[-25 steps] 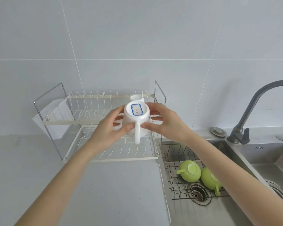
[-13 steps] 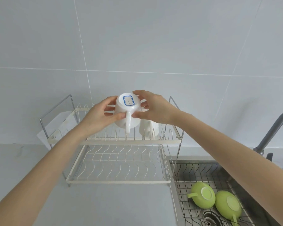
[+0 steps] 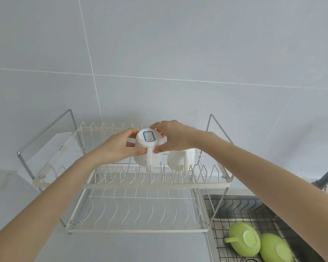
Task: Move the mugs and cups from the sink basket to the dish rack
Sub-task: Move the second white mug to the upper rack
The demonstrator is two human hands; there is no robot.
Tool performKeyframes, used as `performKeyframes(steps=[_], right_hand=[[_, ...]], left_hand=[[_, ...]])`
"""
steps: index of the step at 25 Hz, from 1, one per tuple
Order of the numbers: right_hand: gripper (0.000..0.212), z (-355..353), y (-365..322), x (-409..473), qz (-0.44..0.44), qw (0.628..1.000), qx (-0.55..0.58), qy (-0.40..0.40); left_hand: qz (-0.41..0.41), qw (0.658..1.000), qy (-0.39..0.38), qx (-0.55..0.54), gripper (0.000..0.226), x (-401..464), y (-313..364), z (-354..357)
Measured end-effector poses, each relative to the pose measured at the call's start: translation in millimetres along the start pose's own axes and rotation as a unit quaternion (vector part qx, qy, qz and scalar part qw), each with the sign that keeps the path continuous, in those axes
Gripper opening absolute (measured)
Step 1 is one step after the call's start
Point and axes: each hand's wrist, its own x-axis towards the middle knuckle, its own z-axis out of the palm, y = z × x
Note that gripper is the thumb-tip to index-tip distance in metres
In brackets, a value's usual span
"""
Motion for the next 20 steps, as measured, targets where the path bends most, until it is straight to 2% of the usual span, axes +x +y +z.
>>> performKeyframes(steps=[6,11,20], right_hand=[[0.065,14,3,8,0.013,0.999,-0.033,-0.021],[0.060,17,0,12,0.007,0.999,-0.047,-0.014],[0.055,20,-5,15,0.001,1.000,-0.014,-0.017]], left_hand=[[-0.031,0.998,-0.030,0.038,0.053,3,-5,6],[-0.051,0.998,-0.045,0.017,0.050,4,-9,4],[-0.062,0.997,-0.049,0.017,0.050,3,-12,4]])
